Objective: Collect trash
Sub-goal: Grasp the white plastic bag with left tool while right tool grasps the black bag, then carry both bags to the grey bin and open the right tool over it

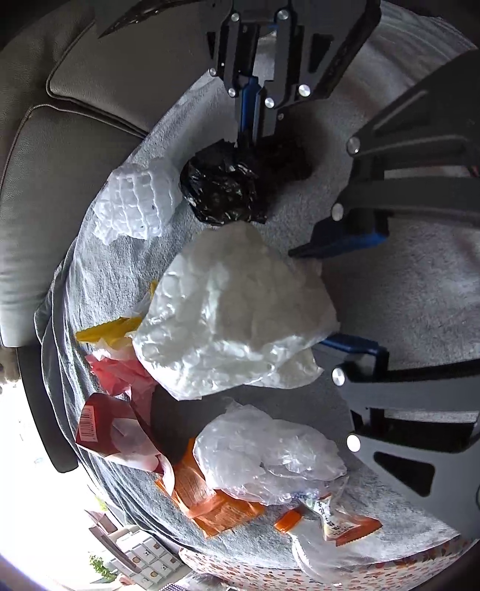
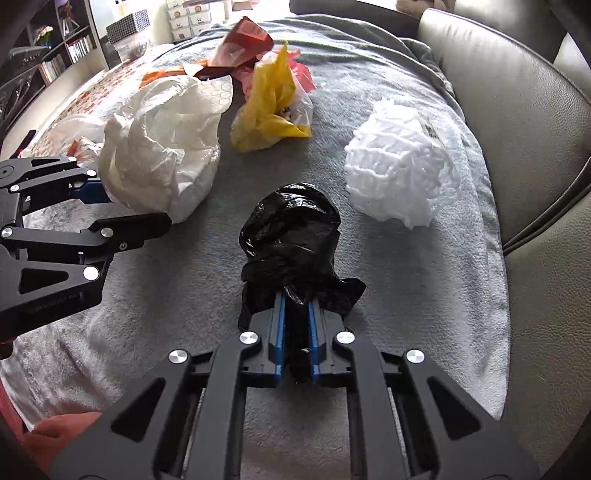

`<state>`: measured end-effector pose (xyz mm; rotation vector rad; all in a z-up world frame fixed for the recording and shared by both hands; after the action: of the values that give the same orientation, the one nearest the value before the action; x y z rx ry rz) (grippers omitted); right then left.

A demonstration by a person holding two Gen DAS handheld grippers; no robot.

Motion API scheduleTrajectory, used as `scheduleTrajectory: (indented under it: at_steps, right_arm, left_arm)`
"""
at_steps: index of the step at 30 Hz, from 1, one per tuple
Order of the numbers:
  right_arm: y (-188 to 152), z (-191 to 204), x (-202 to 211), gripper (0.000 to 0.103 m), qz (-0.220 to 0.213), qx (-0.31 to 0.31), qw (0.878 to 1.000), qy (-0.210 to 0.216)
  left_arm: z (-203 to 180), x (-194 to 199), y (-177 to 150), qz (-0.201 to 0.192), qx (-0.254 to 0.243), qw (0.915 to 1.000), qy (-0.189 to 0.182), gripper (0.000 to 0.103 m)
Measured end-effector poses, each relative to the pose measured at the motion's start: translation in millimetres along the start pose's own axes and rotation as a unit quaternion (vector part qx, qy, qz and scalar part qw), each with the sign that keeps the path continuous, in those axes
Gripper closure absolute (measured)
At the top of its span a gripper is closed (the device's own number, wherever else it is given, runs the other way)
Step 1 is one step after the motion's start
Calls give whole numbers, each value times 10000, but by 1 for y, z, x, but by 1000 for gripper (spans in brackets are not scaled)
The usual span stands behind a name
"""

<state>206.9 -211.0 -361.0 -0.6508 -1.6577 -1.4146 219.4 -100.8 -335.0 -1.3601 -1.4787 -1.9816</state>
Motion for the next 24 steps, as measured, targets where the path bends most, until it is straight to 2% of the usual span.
scheduleTrajectory:
  at_steps: [7,12,18,24]
  right_arm:
    - [3,12,39,96,-258,-46,9997,4]
    - [5,35,67,96,-395,50,9992,49]
    - [11,87,98,96,-585,308,9975,246]
    - [20,169,120,96,-780,750,9921,636]
  left_arm:
    - [4,51,-11,-280,104,9995,-54,66]
    - [23,102,-33,-529,272,9982,94,66]
    - [69,169,-78,-675,686,9942,475,66]
    - [122,225,-138,-632,1134,9868,972,66]
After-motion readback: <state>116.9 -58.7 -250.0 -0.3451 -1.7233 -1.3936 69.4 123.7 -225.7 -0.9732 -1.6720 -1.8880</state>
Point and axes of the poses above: each gripper's, at about its wrist camera, not at the fingertips, and x roughly against the way its jaws point, z to its left, y to its top, the point moved 2 cm from there along -x, roughly the way its jaws point, and after that the axes turned 5 degrees about -z, right-handed, at the moved point
